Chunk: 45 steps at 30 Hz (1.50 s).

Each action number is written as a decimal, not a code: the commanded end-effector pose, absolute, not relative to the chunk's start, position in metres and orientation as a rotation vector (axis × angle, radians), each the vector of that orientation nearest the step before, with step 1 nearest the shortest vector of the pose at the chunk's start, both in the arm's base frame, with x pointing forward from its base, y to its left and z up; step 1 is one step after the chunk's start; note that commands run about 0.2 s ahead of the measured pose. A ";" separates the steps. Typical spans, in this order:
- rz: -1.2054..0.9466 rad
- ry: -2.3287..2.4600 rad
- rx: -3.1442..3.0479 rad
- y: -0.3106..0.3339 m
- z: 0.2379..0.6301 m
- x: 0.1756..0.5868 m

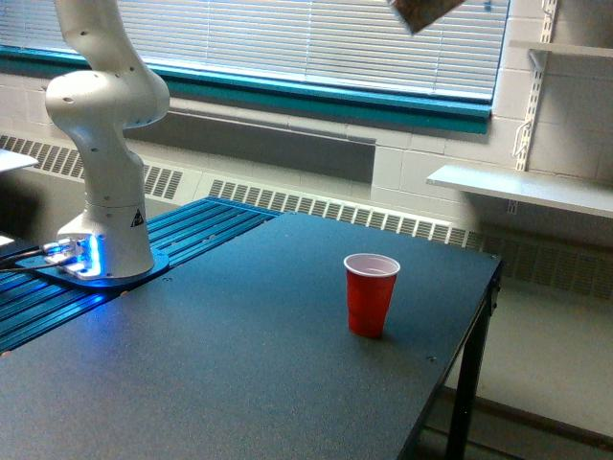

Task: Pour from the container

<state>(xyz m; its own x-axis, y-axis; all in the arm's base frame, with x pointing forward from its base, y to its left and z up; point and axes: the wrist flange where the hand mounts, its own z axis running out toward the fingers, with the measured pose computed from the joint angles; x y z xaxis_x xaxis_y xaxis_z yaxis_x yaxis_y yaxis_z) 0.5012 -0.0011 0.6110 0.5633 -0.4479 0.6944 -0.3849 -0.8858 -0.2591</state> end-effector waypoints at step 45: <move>-0.855 0.436 -3.024 0.011 0.414 0.424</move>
